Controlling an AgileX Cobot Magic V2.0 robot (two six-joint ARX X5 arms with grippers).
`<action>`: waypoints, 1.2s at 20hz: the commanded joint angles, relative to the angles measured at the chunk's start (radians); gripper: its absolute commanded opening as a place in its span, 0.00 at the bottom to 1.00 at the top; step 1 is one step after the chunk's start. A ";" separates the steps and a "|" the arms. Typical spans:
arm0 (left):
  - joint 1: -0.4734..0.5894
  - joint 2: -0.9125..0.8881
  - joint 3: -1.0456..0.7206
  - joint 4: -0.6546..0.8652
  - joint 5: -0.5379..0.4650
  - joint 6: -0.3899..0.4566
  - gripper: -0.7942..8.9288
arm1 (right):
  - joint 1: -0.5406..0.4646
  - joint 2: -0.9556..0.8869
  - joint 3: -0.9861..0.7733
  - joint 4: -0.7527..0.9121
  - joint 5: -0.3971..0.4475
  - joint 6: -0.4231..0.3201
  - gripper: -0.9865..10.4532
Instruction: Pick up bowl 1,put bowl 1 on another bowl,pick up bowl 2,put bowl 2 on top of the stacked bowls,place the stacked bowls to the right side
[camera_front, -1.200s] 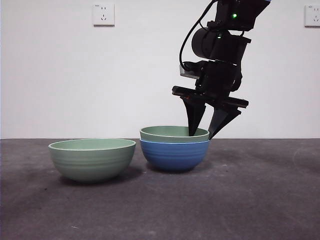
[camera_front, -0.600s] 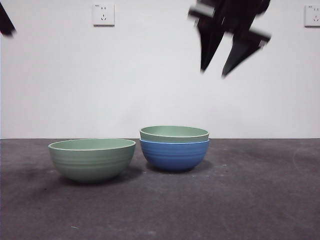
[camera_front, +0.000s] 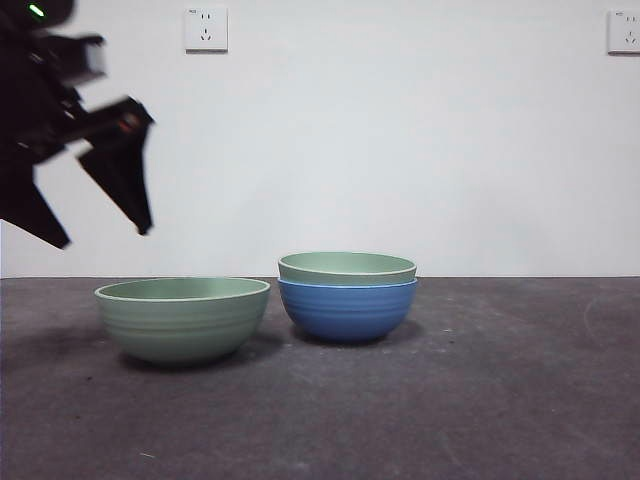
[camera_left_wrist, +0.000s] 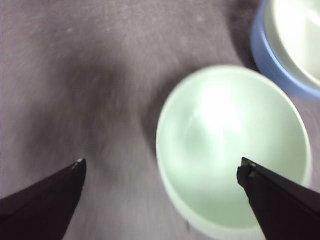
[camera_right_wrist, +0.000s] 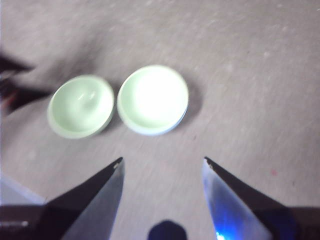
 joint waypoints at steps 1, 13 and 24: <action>-0.021 0.104 0.054 0.005 -0.008 -0.014 0.63 | 0.026 -0.043 0.002 -0.041 -0.002 0.023 0.31; -0.043 0.238 0.086 -0.021 -0.030 -0.015 0.14 | 0.076 -0.161 0.002 -0.082 0.000 0.050 0.31; -0.046 0.220 0.086 -0.052 -0.026 -0.014 0.07 | 0.076 -0.161 0.002 -0.121 0.001 0.048 0.31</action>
